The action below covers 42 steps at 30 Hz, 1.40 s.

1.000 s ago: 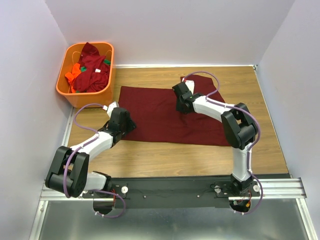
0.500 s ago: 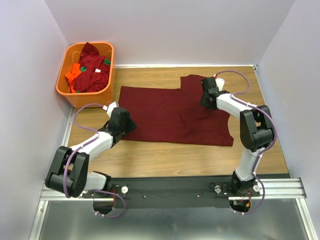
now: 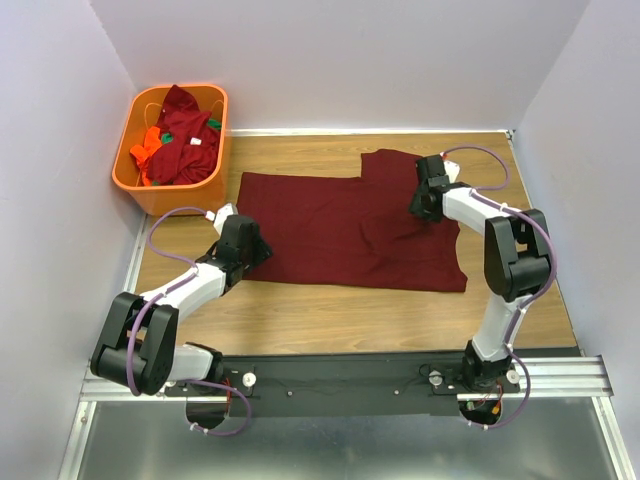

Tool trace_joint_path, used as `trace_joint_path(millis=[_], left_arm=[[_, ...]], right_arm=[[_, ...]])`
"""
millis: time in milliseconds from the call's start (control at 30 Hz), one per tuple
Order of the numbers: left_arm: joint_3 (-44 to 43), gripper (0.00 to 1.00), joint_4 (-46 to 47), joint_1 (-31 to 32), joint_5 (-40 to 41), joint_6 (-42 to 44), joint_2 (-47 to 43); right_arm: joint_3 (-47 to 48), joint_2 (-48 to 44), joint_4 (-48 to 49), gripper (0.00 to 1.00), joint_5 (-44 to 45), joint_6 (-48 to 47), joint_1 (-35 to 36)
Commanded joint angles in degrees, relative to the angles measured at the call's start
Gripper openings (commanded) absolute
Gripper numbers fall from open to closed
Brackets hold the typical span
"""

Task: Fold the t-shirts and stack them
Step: Fold the tshirt

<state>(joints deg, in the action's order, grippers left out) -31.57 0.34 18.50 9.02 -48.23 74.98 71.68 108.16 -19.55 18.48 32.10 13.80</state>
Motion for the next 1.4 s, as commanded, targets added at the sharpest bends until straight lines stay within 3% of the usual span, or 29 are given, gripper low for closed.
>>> trace_joint_path(millis=[0,200,533,1067,1300,1367], left_arm=[[0.2,0.61,-0.3,0.2,1.1,0.0,-0.7],[0.3,0.61,-0.3,0.2,1.2,0.2,-1.0],[0.5,0.61,-0.3,0.2,1.2,0.2,-0.9],[0.5,0.60,-0.2,0.3,1.1,0.2,-0.4],[0.6,0.60,0.0,0.3,1.1,0.2,0.0],[0.8,0.60,0.2,0.3,1.0,0.0,-0.1]], right_arm=[[0.2,1.9,0.5,0.53,-2.7,0.9,-0.2],[0.2,3.4,1.1,0.49,-3.4,1.2,-0.2],[0.0,1.6,2.1,0.17,-3.5,1.0,-0.2],[-2.4,-4.5,5.2,0.11,-4.8,-0.7,-0.1],[-3.0,-5.5,7.0,0.11,-3.4,-2.5,-0.1],[-2.7,-4.5,7.1,0.17,-3.0,-2.7,-0.1]])
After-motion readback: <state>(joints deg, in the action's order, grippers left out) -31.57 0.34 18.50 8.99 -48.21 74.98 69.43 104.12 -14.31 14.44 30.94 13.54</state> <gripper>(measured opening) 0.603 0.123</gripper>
